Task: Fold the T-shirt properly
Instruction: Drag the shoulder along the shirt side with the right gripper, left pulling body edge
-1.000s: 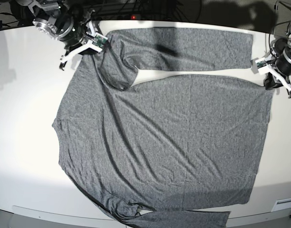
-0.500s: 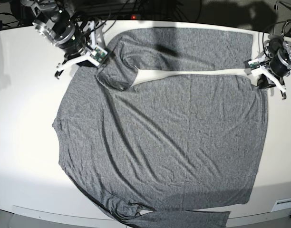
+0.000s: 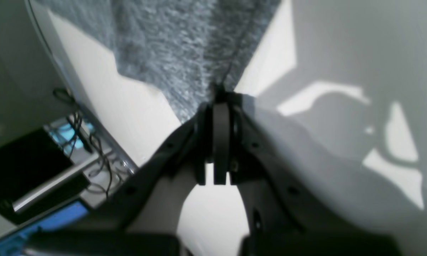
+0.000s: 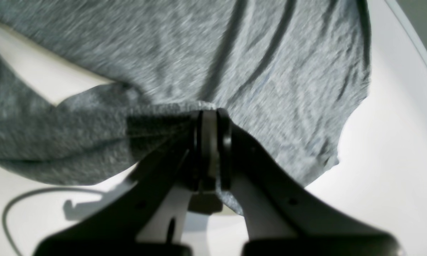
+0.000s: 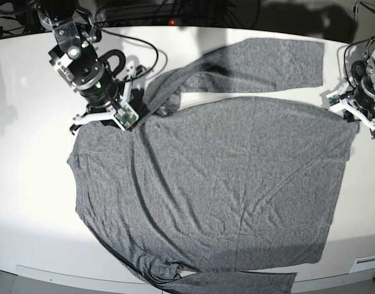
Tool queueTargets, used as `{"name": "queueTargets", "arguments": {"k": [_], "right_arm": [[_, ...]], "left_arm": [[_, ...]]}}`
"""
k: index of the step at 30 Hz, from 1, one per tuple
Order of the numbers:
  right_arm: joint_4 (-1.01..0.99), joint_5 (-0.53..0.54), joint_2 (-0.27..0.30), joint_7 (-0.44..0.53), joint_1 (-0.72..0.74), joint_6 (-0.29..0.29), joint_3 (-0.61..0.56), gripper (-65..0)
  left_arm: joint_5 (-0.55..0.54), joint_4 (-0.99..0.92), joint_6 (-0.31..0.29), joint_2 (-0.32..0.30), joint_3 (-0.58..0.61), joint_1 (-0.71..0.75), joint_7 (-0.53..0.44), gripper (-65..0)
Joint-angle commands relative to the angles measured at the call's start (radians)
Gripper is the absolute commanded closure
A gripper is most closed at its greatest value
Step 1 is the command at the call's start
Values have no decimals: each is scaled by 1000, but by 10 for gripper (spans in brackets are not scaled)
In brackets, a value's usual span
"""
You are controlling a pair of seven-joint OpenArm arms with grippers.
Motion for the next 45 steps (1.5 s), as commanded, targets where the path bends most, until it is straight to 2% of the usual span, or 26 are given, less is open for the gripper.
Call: {"name": "queueTargets", "arguments": {"k": [1, 8, 18, 22, 24, 29, 31, 34, 39, 45], "right_arm": [[10, 2, -6, 20, 19, -9, 11, 0], [-18, 3, -83, 20, 72, -9, 63, 0], [-18, 6, -85, 2, 102, -10, 69, 0], [-21, 6, -86, 0, 107, -10, 94, 0], [-25, 27, -91, -12, 119, -32, 117, 0], [-25, 121, -150, -41, 159, -43, 227, 0], [-25, 148, -161, -41, 165, -42, 262, 0], [-25, 154, -160, -42, 165, -22, 277, 0], [-37, 155, -160, -42, 168, -18, 276, 0], [-183, 154, -160, -40, 238, -17, 276, 0]], "left_arm": [[8, 10, 19, -23, -8, -19, 5, 0], [8, 41, 19, -23, -8, -31, 9, 0], [8, 152, 19, -23, -8, -37, 12, 0], [8, 152, 19, -23, -8, -40, 70, 0], [8, 152, 19, -23, -8, -47, 101, 0], [4, 153, 22, -23, -8, -79, 197, 0], [-29, 152, 22, -23, -8, -91, 220, 0], [-81, 152, 22, -23, -8, -101, 219, 0], [-90, 152, 22, -22, -8, -101, 184, 0], [-96, 152, 22, -15, -8, -132, 162, 0]]}}
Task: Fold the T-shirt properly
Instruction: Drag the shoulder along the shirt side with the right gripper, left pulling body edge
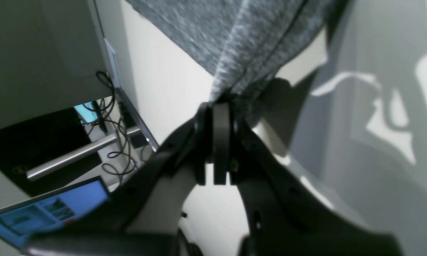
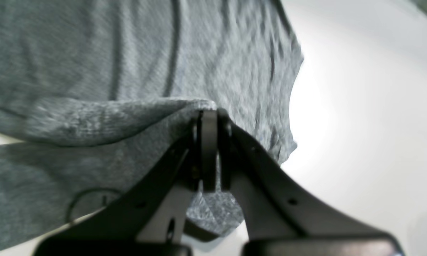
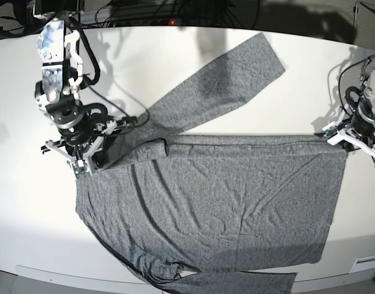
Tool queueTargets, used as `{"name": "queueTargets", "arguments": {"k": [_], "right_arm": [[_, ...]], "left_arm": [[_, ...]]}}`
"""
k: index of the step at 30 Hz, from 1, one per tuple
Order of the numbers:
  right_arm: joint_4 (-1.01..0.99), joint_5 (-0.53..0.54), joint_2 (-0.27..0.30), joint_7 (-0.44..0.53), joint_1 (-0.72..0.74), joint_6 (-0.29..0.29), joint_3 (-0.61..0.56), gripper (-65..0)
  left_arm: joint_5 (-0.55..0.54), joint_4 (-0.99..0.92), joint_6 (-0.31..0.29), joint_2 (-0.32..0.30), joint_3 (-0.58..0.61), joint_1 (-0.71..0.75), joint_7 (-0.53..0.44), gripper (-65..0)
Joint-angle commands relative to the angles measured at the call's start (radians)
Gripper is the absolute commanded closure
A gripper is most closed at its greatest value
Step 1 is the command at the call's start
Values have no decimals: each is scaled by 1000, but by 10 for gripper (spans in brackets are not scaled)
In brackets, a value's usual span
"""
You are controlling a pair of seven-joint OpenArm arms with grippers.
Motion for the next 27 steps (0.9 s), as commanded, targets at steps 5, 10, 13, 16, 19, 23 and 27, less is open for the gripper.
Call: {"name": "queueTargets", "arguments": {"k": [5, 10, 13, 16, 19, 23, 27], "right_arm": [[-105, 1, 8, 25, 115, 60, 5, 0], [-172, 0, 8, 20, 199, 76, 5, 0], [-175, 1, 9, 19, 231, 77, 5, 0], [-175, 1, 8, 18, 256, 77, 5, 0], [-175, 0, 9, 20, 263, 77, 5, 0], [-175, 0, 9, 30, 263, 77, 5, 0], [-177, 0, 8, 49, 264, 77, 5, 0]], "left_arm": [[-33, 11, 22, -14, -9, -85, -4, 0], [-89, -16, 22, 0, -9, -147, -13, 0], [-98, -53, 22, 10, -9, -184, -18, 0], [-134, -102, 22, 21, -9, -215, -23, 0], [-162, -142, 22, 27, -9, -222, -30, 0], [-179, -159, 22, 27, -9, -222, -31, 0], [-179, -159, 22, 29, -9, -222, -91, 0]]}}
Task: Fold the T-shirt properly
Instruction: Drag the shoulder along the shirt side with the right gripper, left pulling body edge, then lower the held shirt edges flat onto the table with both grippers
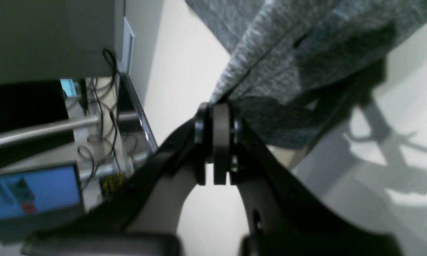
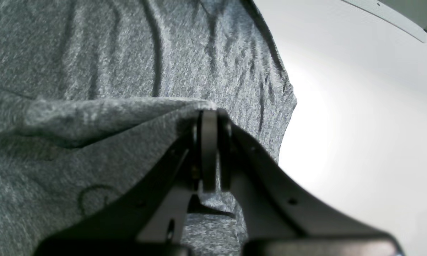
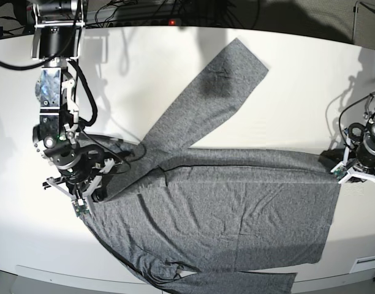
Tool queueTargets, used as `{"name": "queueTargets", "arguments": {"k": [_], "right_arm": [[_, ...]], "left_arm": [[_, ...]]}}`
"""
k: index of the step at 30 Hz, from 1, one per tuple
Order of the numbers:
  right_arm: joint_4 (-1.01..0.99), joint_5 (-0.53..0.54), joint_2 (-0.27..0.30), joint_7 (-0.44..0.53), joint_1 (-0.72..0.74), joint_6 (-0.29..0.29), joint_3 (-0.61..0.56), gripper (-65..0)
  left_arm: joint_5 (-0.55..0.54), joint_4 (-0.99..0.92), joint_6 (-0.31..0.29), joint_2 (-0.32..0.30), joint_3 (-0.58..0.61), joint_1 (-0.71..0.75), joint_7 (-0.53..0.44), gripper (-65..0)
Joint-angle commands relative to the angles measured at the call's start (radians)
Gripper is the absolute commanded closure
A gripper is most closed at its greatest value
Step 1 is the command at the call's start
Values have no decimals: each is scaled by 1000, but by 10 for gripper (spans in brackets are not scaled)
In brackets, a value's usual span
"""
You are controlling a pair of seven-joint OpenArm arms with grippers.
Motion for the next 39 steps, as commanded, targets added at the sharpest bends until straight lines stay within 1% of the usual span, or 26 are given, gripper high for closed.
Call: {"name": "queueTargets", "arguments": {"k": [1, 6, 11, 15, 16, 19, 20, 22, 25, 27, 28, 32, 34, 37, 39], "right_arm": [[14, 2, 9, 39, 26, 1, 5, 0], [-29, 10, 9, 66, 37, 1, 5, 0], [-135, 10, 9, 82, 100, 1, 5, 0], [-189, 9, 9, 82, 151, 1, 5, 0], [-194, 9, 9, 82, 158, 1, 5, 0], [-195, 10, 9, 85, 170, 0, 5, 0], [-195, 9, 8, 87, 171, 0, 5, 0], [-195, 4, 9, 87, 171, -4, 5, 0], [-195, -2, 9, 91, 171, -27, 5, 0], [-195, -2, 9, 97, 171, -30, 5, 0], [-195, -2, 9, 100, 171, -33, 5, 0], [-195, -2, 9, 106, 171, -80, 5, 0], [-201, -2, 9, 108, 171, -82, 5, 0], [-224, -2, 2, 125, 171, -82, 5, 0], [-243, -2, -3, 137, 171, -81, 5, 0]], "left_arm": [[7, 9, 20, -18, -12, -21, -17, 0], [8, 9, 19, 12, -12, -22, -39, 0], [20, 8, 19, 36, -12, -22, -54, 0], [49, 8, 20, 39, -12, -26, -45, 0], [56, 8, 26, 38, -12, -31, -35, 0], [51, 8, 82, 39, -12, -40, -17, 0], [39, 8, 92, 39, -12, -41, -17, 0], [16, 8, 92, 39, -12, -41, -18, 0], [15, 7, 92, 39, -12, -41, -21, 0], [15, 2, 92, 39, -12, -41, -32, 0], [15, -6, 92, 39, -12, -42, -43, 0], [14, -102, 95, 55, -12, -70, -74, 0], [9, -166, 95, 74, -12, -99, -89, 0], [-50, -241, 95, 103, -12, -135, -126, 0], [-64, -266, 95, 123, -12, -147, -133, 0]]}}
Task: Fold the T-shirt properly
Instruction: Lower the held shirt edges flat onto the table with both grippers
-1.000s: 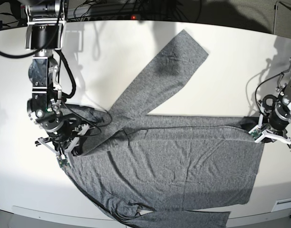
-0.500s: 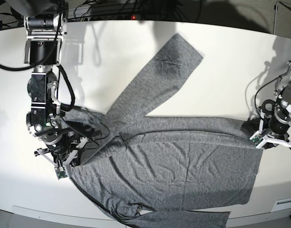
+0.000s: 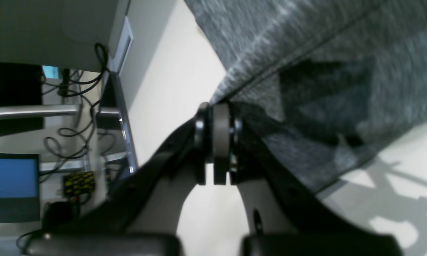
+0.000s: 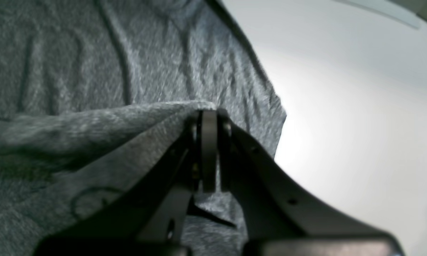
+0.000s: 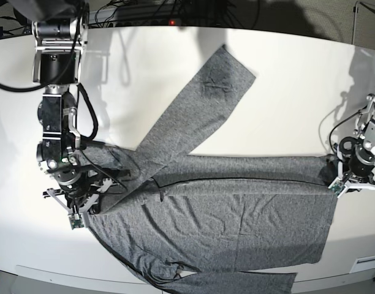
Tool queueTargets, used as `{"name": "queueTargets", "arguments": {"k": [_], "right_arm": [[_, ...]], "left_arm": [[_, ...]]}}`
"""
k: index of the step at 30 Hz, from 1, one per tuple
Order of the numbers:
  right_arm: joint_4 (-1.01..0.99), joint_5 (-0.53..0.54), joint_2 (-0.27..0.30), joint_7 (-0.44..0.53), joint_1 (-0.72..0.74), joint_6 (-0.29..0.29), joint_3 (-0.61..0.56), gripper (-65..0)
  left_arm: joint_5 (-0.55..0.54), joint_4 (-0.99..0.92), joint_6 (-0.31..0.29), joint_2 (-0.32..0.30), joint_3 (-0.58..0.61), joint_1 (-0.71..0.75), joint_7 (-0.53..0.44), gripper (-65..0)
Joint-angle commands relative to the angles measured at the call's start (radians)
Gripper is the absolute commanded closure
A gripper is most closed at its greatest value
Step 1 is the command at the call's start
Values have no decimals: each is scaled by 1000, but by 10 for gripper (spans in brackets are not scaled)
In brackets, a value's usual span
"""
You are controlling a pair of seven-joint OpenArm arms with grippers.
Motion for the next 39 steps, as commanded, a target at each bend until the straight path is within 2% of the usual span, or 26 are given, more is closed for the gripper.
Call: {"name": "queueTargets", "arguments": {"k": [1, 10, 13, 22, 25, 36, 37, 39], "right_arm": [[5, 1, 9, 38, 28, -8, 4, 0], [-130, -19, 10, 103, 54, -8, 4, 0], [-179, -56, 12, 117, 80, -8, 4, 0], [-187, -80, 12, 131, 117, -6, 4, 0], [-187, -127, 12, 159, 120, -6, 4, 0], [-187, -127, 12, 180, 122, -6, 4, 0], [-187, -128, 12, 193, 122, -6, 4, -31], [-187, -145, 12, 227, 122, -6, 4, -184]], "left_arm": [[2, 3, 15, -6, -12, -28, -17, 0], [6, -3, 9, 47, -12, -28, -64, 0], [6, -18, 9, 47, -12, -31, -63, 0], [6, -31, 9, 45, -12, -30, -45, 0], [6, -31, 9, 45, -12, -30, -45, 0], [6, -31, 9, 45, -12, -30, -41, 0], [6, -31, 9, 45, -12, -30, -41, 0], [6, -31, 9, 45, -12, -30, -41, 0]]}}
